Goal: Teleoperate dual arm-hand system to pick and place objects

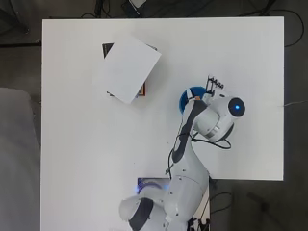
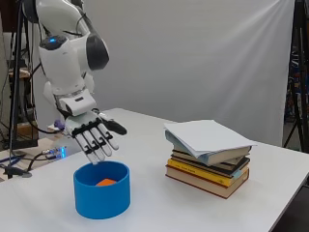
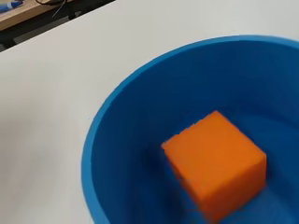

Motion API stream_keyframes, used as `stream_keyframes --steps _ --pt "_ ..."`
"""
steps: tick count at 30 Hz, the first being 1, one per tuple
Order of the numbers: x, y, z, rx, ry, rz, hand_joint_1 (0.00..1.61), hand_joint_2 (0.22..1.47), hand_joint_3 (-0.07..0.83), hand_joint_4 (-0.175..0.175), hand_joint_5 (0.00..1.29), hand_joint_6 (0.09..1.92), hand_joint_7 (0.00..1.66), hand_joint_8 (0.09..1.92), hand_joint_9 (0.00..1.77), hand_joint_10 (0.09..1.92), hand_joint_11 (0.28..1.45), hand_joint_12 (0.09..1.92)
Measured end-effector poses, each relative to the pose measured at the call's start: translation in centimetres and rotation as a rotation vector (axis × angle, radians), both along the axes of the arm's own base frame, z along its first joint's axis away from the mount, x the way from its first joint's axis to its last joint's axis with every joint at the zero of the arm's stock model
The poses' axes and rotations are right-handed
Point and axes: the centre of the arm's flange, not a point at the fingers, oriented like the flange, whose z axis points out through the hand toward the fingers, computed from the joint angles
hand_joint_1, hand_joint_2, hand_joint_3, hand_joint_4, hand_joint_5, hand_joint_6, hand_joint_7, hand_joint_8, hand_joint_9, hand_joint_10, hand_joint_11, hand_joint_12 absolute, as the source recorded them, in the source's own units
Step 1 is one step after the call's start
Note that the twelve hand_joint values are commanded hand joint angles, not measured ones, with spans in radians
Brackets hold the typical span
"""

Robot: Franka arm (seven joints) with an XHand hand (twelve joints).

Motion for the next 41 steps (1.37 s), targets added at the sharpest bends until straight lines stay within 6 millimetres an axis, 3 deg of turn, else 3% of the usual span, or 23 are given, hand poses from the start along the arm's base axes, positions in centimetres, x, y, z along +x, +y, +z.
stream_keyframes --steps 7,11,14,18,23,27,33,41 --pt "1.3 0.8 -2.0 0.055 0.052 0.015 0.08 1.07 0.000 0.033 0.18 0.09 0.31 0.09 0.38 0.09 0.42 0.09" --pt "1.3 0.0 -1.0 0.060 0.067 -0.004 0.10 1.08 0.001 0.042 0.24 0.09 0.32 0.09 0.42 0.09 0.44 0.09" --pt "2.0 1.0 1.8 0.048 0.053 0.035 0.12 1.10 0.001 -0.013 0.29 0.09 0.59 0.09 0.71 0.09 0.51 0.09" --pt "3.7 6.3 8.9 -0.015 -0.001 0.139 0.12 1.10 -0.002 -0.043 0.33 0.09 0.63 0.09 0.77 0.09 0.53 0.09" --pt "3.6 12.8 18.8 -0.141 -0.074 0.252 0.11 1.10 -0.001 -0.038 0.40 0.09 0.58 0.09 0.72 0.09 0.52 0.09" --pt "2.3 15.0 24.2 -0.223 -0.100 0.274 0.13 1.07 -0.010 -0.021 0.38 0.09 0.51 0.09 0.66 0.09 0.50 0.09" --pt "1.8 17.8 25.7 -0.265 -0.109 0.296 0.17 1.05 -0.010 0.008 0.39 0.09 0.49 0.09 0.63 0.09 0.49 0.09" --pt "2.5 18.5 25.1 -0.268 -0.099 0.293 0.18 1.05 -0.005 0.010 0.37 0.09 0.44 0.09 0.58 0.09 0.47 0.09"
